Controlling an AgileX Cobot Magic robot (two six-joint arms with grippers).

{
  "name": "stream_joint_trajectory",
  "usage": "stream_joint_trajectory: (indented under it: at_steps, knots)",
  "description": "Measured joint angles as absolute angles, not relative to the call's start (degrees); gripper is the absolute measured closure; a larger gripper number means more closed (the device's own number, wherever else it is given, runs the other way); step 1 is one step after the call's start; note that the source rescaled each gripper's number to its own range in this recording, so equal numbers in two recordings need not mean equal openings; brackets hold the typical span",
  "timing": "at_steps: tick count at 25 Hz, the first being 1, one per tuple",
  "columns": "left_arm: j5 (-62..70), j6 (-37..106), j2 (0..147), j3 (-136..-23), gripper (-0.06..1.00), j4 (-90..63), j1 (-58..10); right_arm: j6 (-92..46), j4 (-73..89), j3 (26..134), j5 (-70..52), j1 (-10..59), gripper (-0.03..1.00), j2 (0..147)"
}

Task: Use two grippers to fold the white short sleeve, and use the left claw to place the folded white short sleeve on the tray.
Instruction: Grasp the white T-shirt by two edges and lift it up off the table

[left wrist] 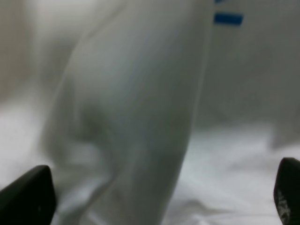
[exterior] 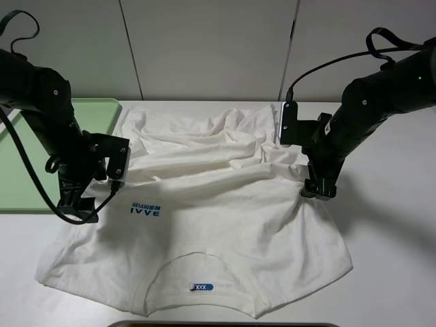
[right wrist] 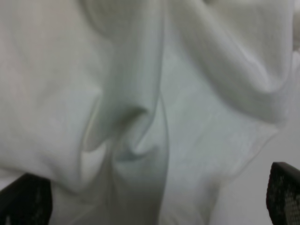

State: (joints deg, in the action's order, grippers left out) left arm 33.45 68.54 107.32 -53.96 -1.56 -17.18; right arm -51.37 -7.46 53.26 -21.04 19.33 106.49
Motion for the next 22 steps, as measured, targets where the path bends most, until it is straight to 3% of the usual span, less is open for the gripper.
stream_joint_trajectory:
  at_steps: [8, 10, 13, 16, 18, 22]
  knots:
    - [33.45, 68.54, 107.44, -53.96, 0.13, -1.49, -15.49, -52.2, -7.23, 53.26, -20.94, 19.33, -0.03, 106.49]
    - [33.4, 68.54, 107.44, -53.96, 0.14, -1.49, -15.49, -52.49, -7.23, 53.26, -20.94, 19.33, 0.01, 106.49]
    - [33.35, 68.54, 107.44, -53.96, 0.15, -1.49, -15.49, -52.61, -7.23, 53.26, -20.94, 19.33, 0.08, 106.88]
    - [32.51, 68.54, 107.44, -53.96, 0.15, -1.49, -15.49, -52.61, -6.97, 53.26, -20.99, 19.33, 0.28, 108.56]
    - [31.88, 68.54, 107.44, -53.96, 0.18, -1.49, -15.49, -52.61, -6.92, 53.26, -20.93, 19.33, 0.31, 108.55]
    - [31.82, 68.54, 107.44, -53.96, 0.41, -1.49, -15.49, -52.61, -6.79, 53.26, -20.88, 19.33, 0.47, 108.55]
